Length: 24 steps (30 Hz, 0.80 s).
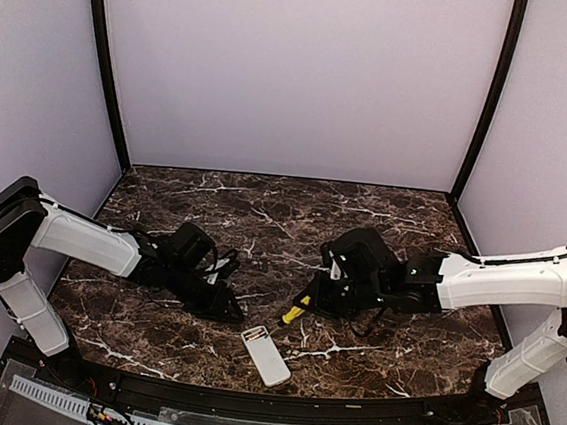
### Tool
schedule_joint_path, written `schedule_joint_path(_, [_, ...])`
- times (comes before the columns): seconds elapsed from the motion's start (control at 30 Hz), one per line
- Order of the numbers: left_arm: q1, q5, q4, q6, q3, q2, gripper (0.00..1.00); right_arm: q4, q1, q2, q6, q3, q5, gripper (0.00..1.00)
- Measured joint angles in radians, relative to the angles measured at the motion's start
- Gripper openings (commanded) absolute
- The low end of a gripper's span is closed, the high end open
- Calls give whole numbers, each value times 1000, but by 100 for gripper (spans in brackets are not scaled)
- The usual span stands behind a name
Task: Unload the batteries from the remote control
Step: Remove the battery from the remote control without the battery cover.
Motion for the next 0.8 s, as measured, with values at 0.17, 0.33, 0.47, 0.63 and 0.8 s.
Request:
schedule_joint_path(0.17, [-1, 28, 13, -19, -2, 1, 35, -3, 13, 29, 0, 20, 31, 0])
schedule_joint_path(0.33, [-2, 54, 37, -30, -2, 21, 30, -19, 15, 52, 0, 37, 56, 0])
schedule_joint_path(0.47, [-6, 65, 39, -34, -2, 36, 28, -27, 18, 63, 0, 50, 71, 0])
schedule_joint_path(0.63, [-16, 84, 47, -38, -2, 56, 24, -32, 21, 74, 0, 63, 78, 0])
schedule_joint_path(0.8, [-36, 103, 66, -47, -2, 79, 19, -37, 30, 103, 5, 77, 89, 0])
